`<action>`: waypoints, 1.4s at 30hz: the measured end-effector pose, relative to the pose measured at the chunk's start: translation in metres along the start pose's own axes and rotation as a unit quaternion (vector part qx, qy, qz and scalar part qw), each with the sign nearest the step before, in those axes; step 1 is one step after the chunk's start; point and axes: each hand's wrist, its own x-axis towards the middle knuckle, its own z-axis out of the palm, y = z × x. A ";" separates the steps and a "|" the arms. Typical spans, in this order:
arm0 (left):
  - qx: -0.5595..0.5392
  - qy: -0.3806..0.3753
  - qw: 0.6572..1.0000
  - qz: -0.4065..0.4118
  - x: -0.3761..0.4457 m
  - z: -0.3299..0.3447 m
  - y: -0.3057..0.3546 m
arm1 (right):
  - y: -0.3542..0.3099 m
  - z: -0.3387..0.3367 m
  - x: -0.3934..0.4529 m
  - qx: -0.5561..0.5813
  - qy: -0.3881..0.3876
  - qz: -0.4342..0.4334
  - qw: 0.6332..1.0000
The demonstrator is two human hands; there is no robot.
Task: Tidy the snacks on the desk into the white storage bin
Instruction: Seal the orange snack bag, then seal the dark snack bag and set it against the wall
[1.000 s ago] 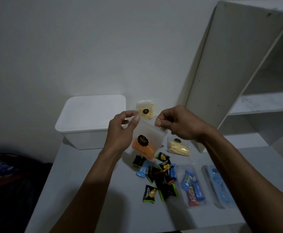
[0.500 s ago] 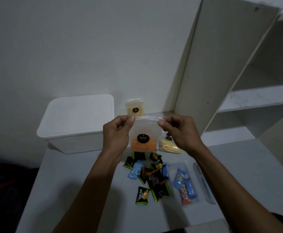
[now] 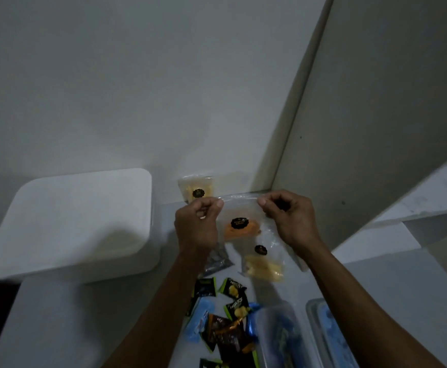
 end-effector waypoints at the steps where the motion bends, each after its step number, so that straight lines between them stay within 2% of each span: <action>1: 0.012 0.006 1.000 0.003 0.013 0.011 -0.004 | 0.006 0.002 0.016 0.003 0.004 0.005 1.000; 6: 0.013 0.030 0.999 -0.016 0.068 0.058 -0.026 | 0.049 0.016 0.087 0.007 0.023 0.034 0.999; 12: -0.048 0.053 0.991 -0.111 0.104 0.102 -0.063 | 0.106 0.034 0.139 -0.030 0.052 0.070 0.996; 20: -0.020 0.097 0.988 -0.122 0.139 0.134 -0.091 | 0.135 0.051 0.173 -0.021 0.085 0.094 0.992; 30: 0.027 0.129 0.983 -0.127 0.145 0.142 -0.096 | 0.142 0.058 0.183 -0.050 0.104 0.116 0.987; 36: 0.057 0.126 0.981 -0.134 0.118 0.106 -0.091 | 0.128 0.056 0.153 -0.047 0.138 0.150 0.978; 38: 0.103 0.148 0.973 -0.144 0.101 0.079 -0.104 | 0.121 0.064 0.127 -0.037 0.114 0.143 0.982; 40: 0.140 0.181 0.961 -0.155 0.083 0.051 -0.125 | 0.119 0.080 0.099 -0.026 0.047 0.135 0.989; 42: 0.184 0.194 0.942 -0.202 0.067 0.028 -0.148 | 0.125 0.102 0.073 -0.039 -0.027 0.147 0.988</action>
